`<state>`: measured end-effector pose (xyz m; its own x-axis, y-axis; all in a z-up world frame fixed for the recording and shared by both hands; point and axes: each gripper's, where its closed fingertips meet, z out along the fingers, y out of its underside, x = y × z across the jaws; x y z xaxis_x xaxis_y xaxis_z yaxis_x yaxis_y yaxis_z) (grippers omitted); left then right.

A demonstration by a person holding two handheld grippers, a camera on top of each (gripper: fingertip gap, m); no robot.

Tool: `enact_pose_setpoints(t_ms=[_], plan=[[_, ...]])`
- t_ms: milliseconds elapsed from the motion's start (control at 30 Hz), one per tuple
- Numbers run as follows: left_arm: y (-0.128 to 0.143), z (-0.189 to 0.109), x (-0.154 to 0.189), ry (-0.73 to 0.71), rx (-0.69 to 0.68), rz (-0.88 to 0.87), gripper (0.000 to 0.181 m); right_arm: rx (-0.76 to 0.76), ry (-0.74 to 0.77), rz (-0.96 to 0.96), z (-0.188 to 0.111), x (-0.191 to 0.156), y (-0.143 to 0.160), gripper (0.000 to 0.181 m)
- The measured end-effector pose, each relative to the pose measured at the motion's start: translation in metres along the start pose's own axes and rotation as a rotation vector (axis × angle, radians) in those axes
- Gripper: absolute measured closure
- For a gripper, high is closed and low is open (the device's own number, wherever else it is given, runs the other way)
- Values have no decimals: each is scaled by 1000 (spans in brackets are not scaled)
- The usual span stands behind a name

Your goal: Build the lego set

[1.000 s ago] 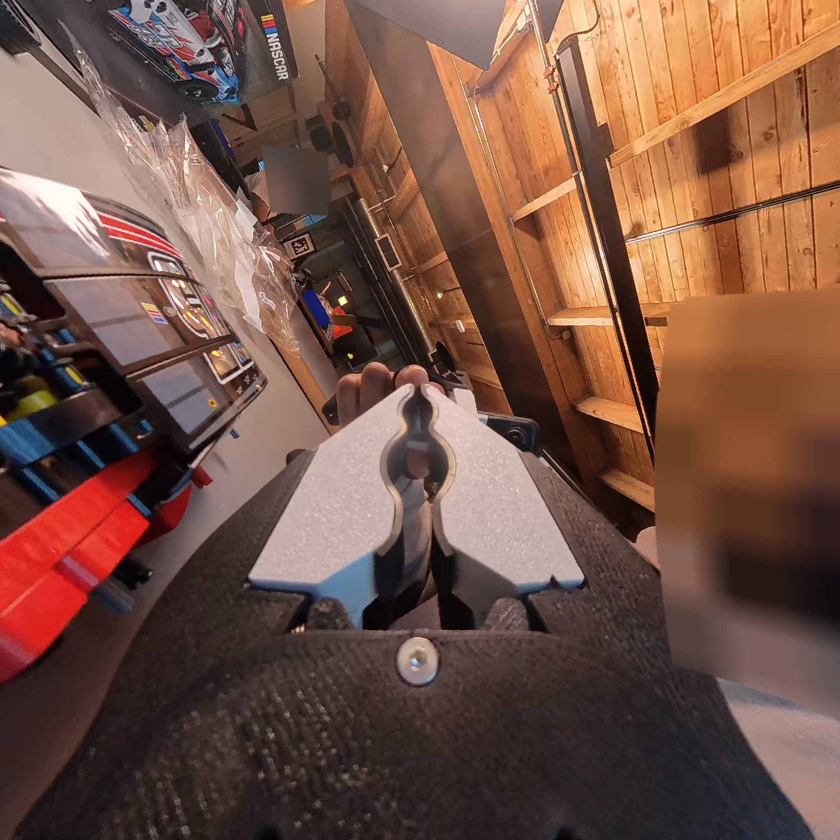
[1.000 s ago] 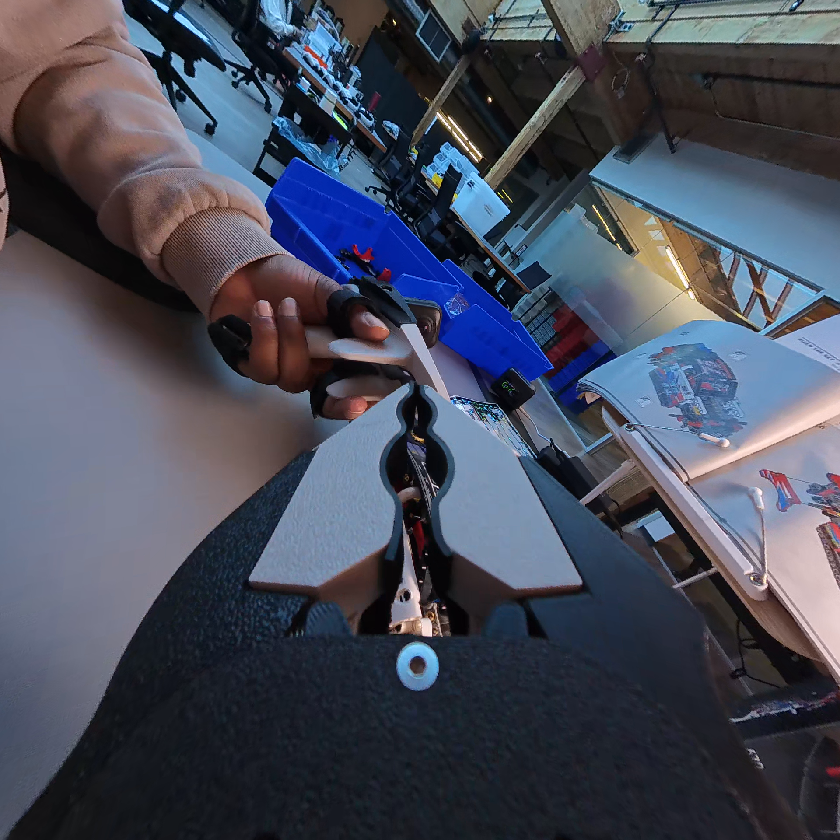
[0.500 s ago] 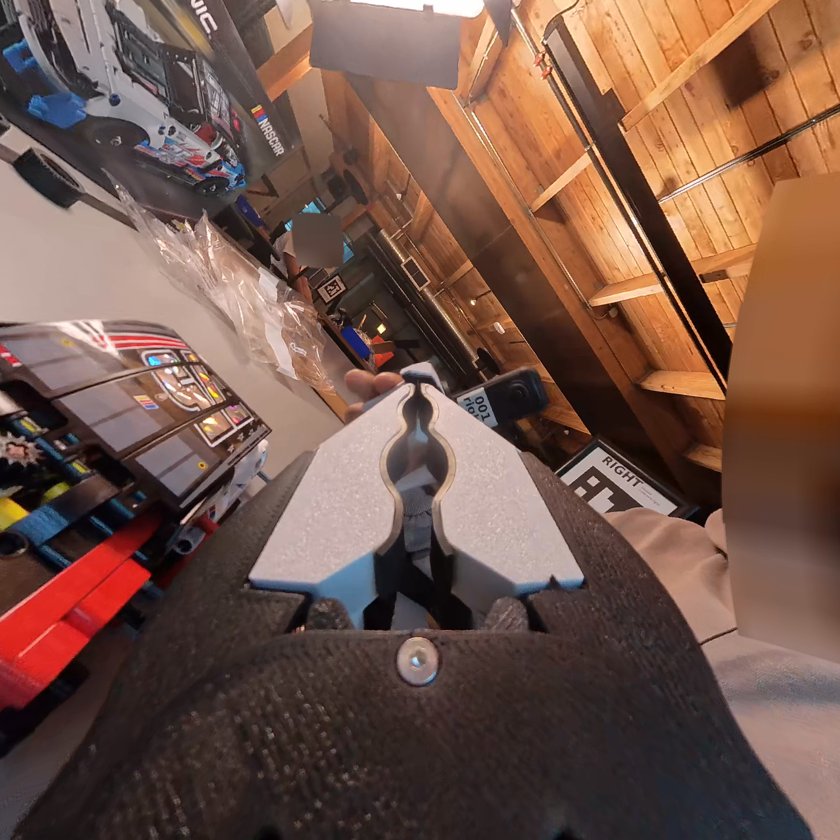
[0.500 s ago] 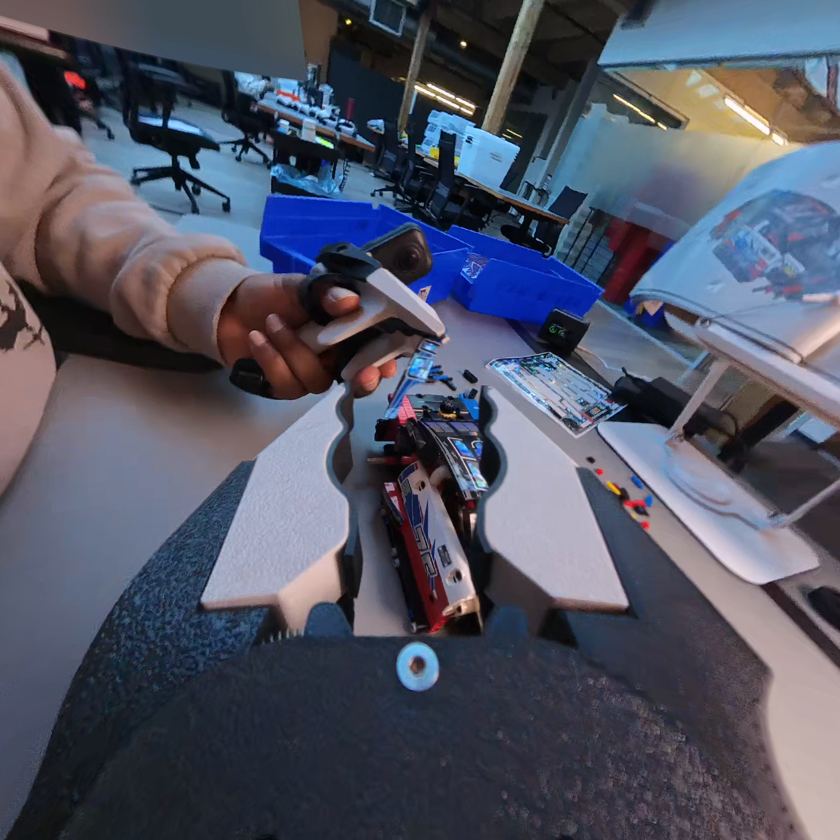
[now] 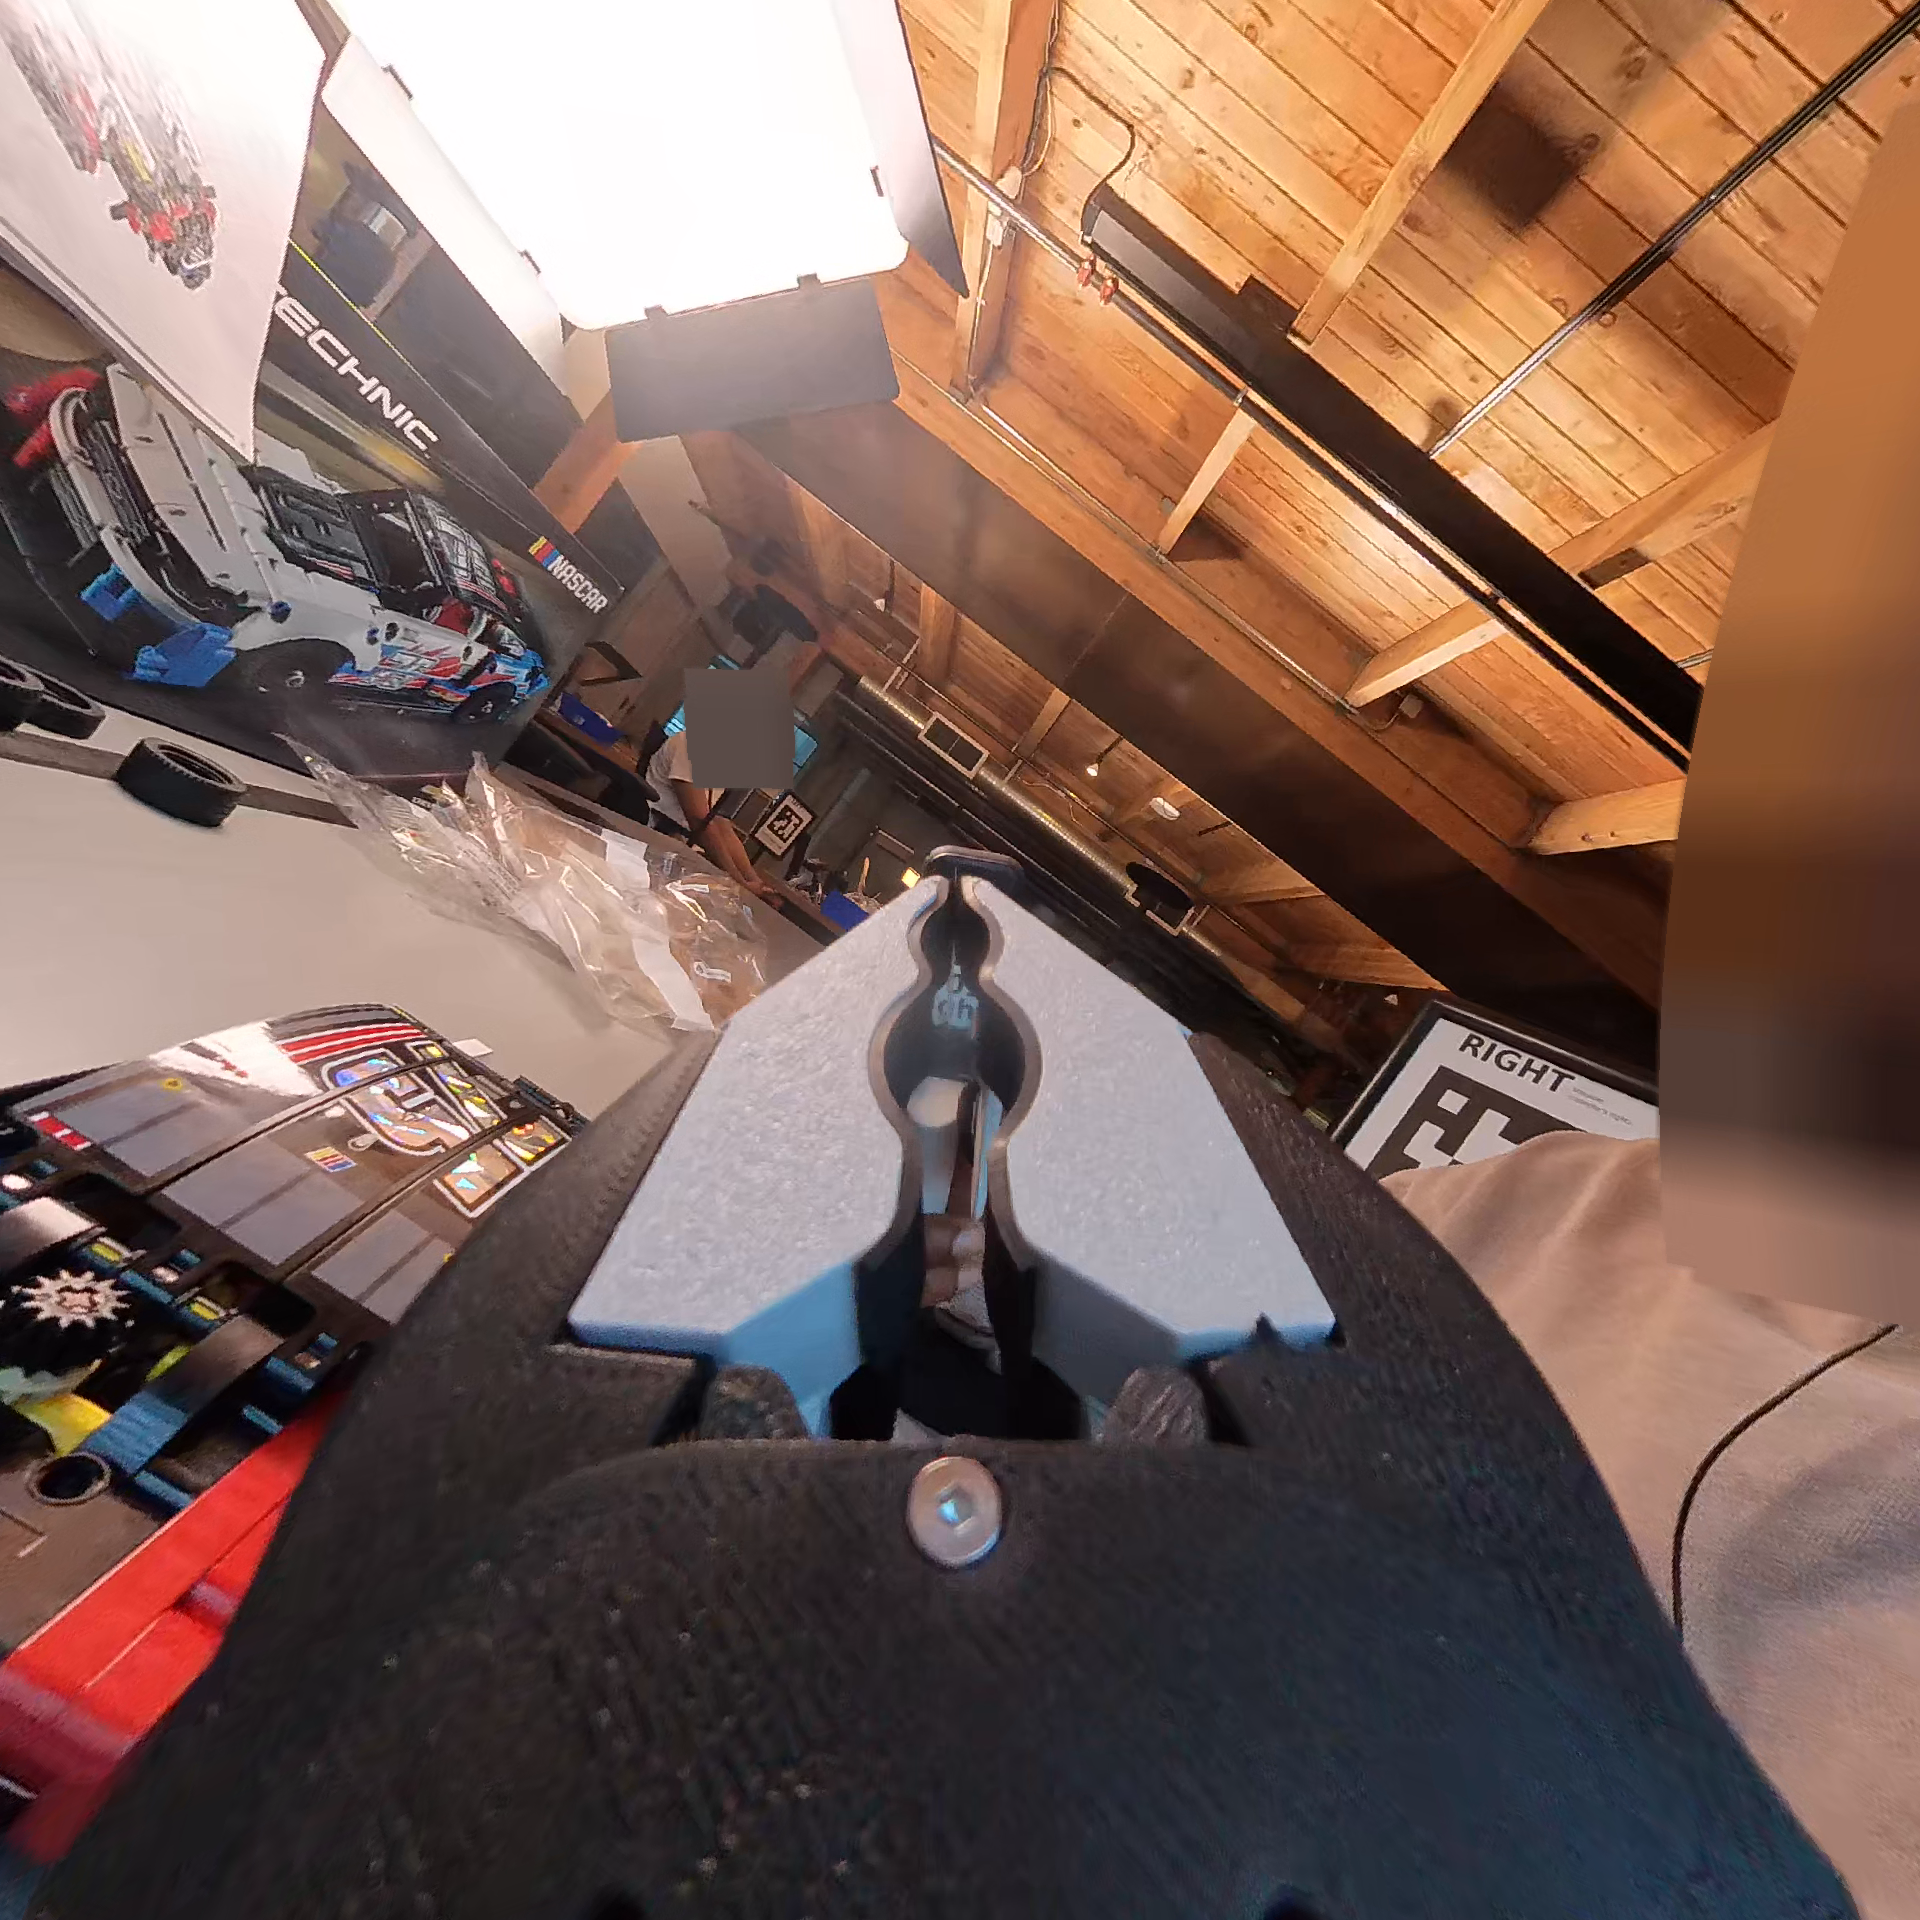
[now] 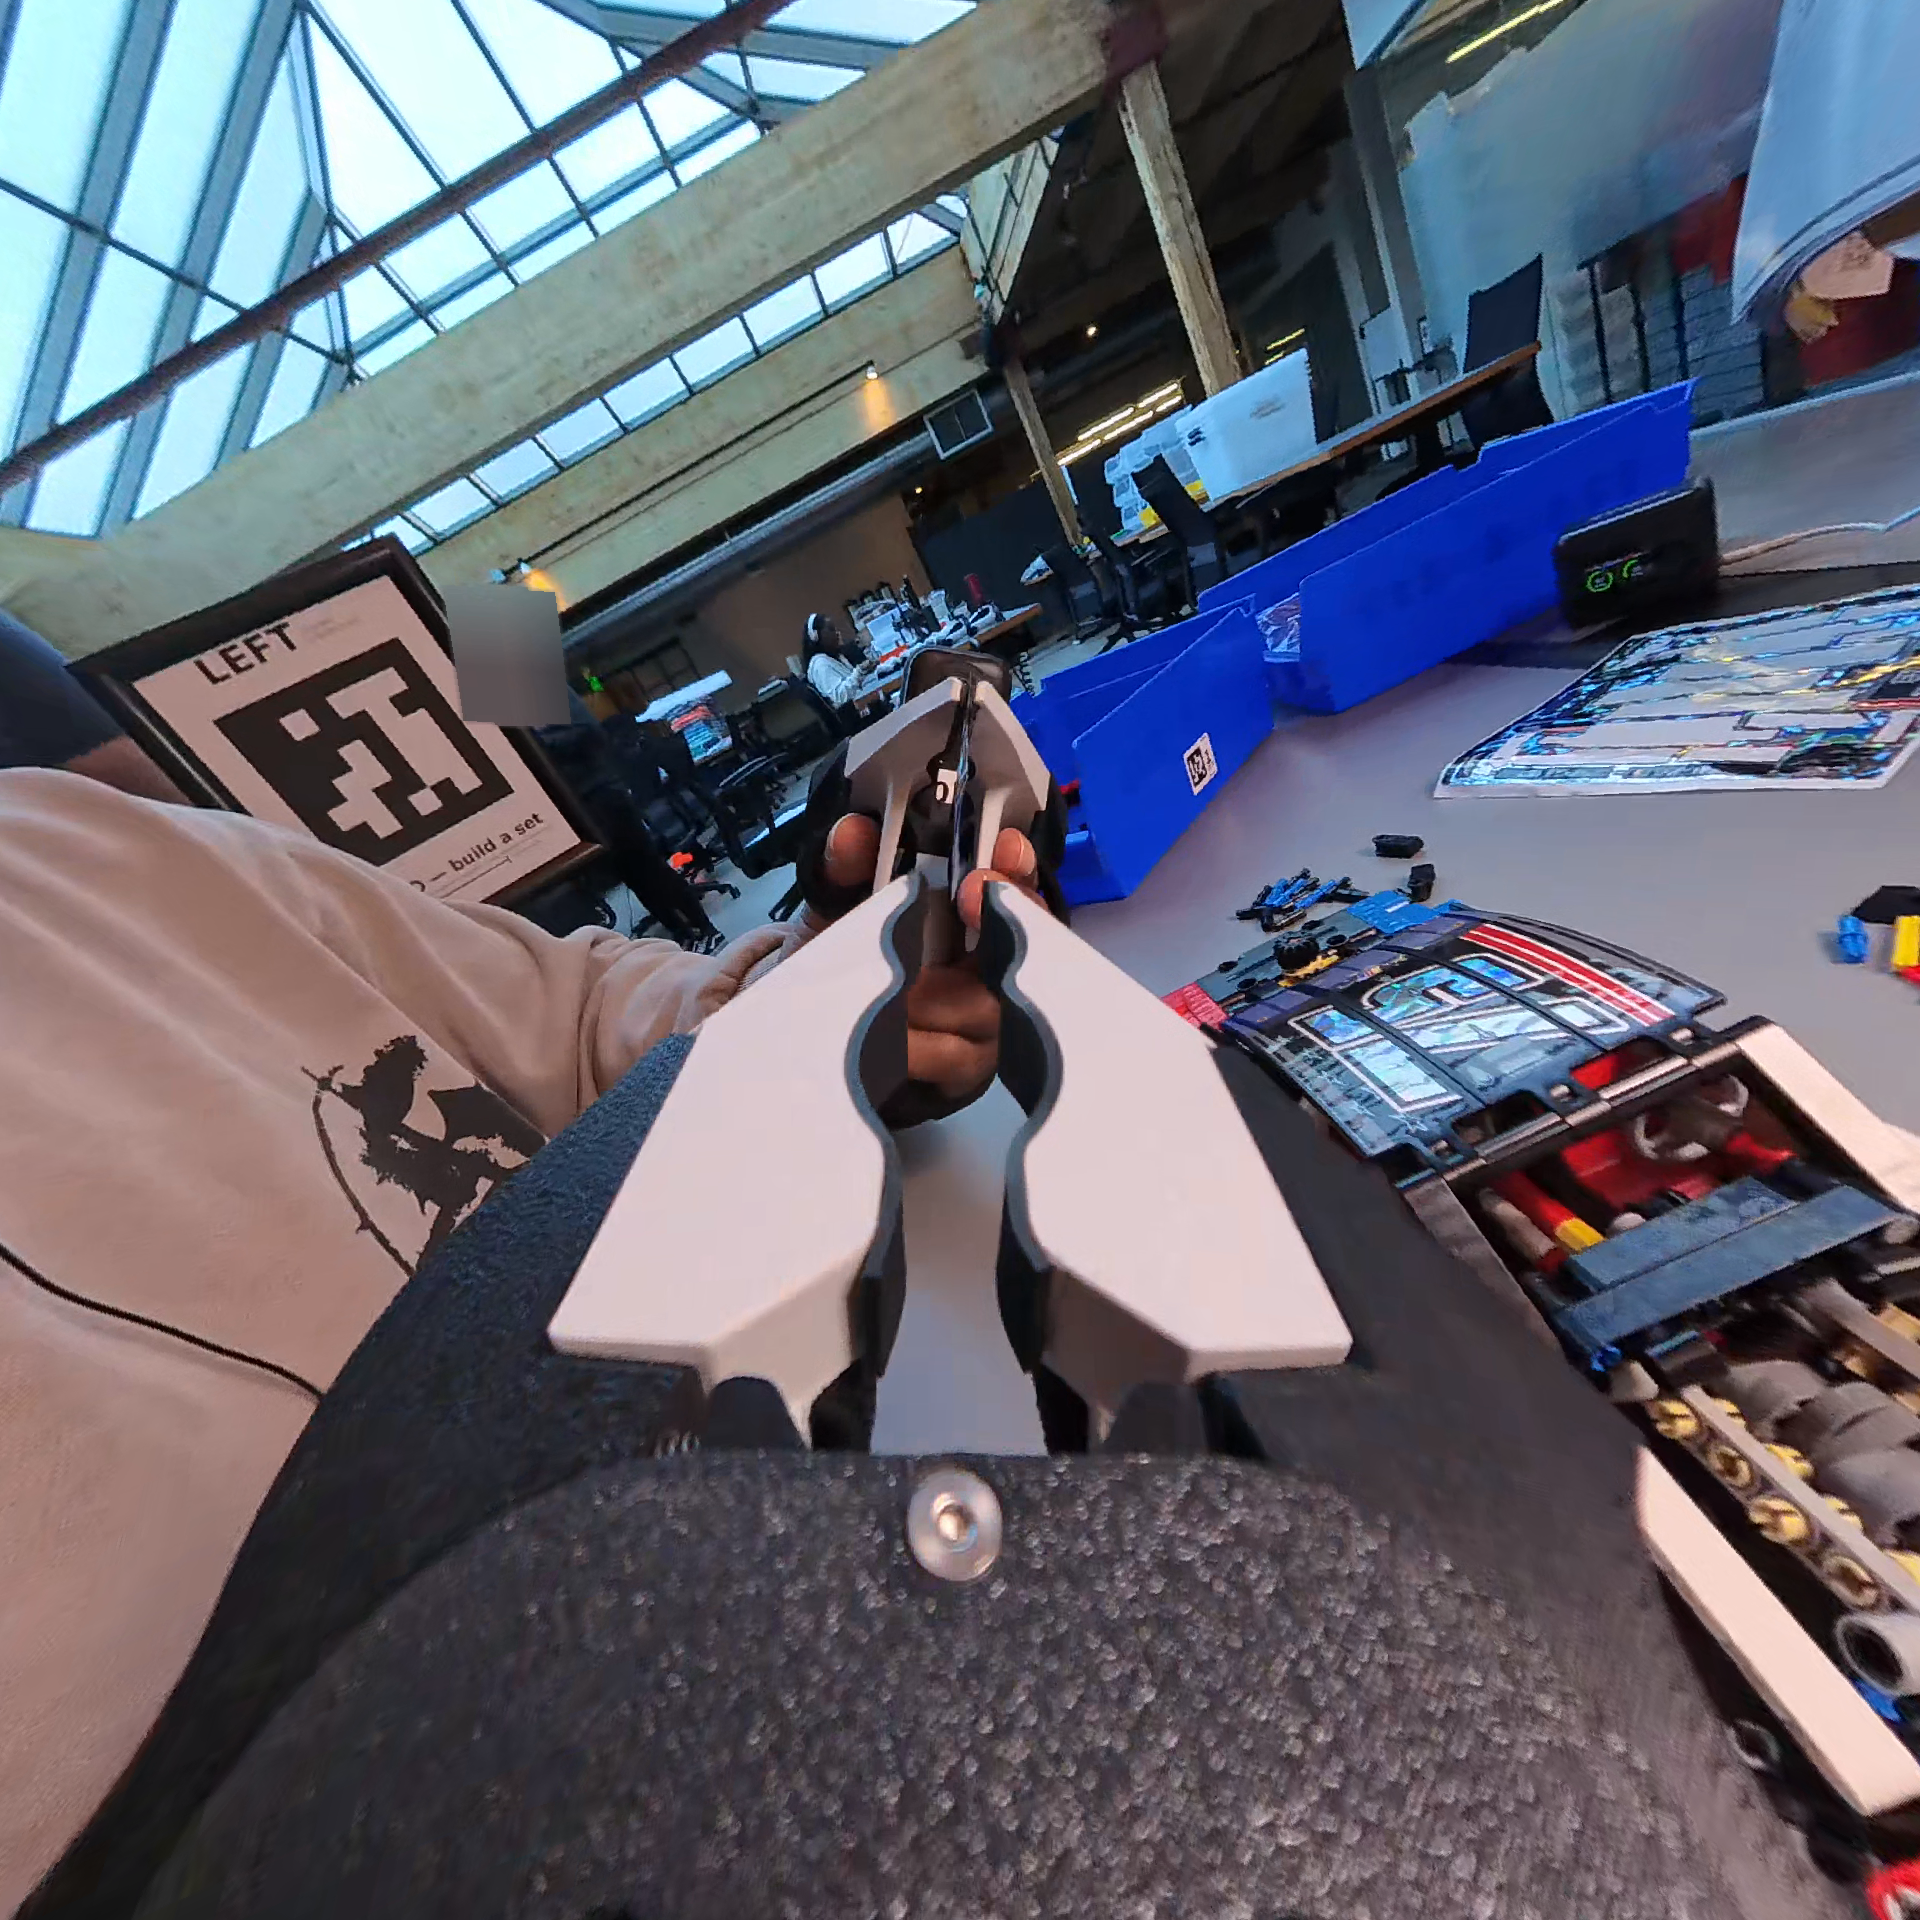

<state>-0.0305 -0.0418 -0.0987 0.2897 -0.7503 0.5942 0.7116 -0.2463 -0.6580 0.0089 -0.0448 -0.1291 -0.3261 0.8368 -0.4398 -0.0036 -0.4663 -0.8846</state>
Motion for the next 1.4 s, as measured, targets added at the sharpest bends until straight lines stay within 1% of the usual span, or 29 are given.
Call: enact_pose_setpoints(t_ms=[400,667,767,800,867,900,1000,1100,1167,1300,1400], plan=[[2,0,0,-2,-3,-5,181,1,9,-4,-1,1,-1,181],[4,1,0,-4,-13,-3,181,-3,14,0,-1,3,-1,181],[6,1,-5,-34,-28,8,181,-10,27,-8,-3,6,-3,181],[7,1,-7,-49,-48,10,171,-16,28,-11,-4,6,-4,181],[14,4,-8,-57,-130,38,145,-28,34,-20,-7,7,-7,181],[18,5,-9,-67,-184,83,135,-37,43,-27,-9,8,-9,181],[31,5,-12,-123,-361,320,115,-43,31,-35,-14,6,-16,181],[42,-3,-25,-214,-536,563,106,-38,27,-45,-21,4,-27,181],[39,-9,-32,-267,-602,691,105,-39,38,-81,-27,3,-35,181],[24,-29,-55,-371,-741,793,104,-54,57,-98,-49,4,-48,181],[24,-51,-86,-439,-909,836,104,-76,88,-120,-64,10,-46,181]])
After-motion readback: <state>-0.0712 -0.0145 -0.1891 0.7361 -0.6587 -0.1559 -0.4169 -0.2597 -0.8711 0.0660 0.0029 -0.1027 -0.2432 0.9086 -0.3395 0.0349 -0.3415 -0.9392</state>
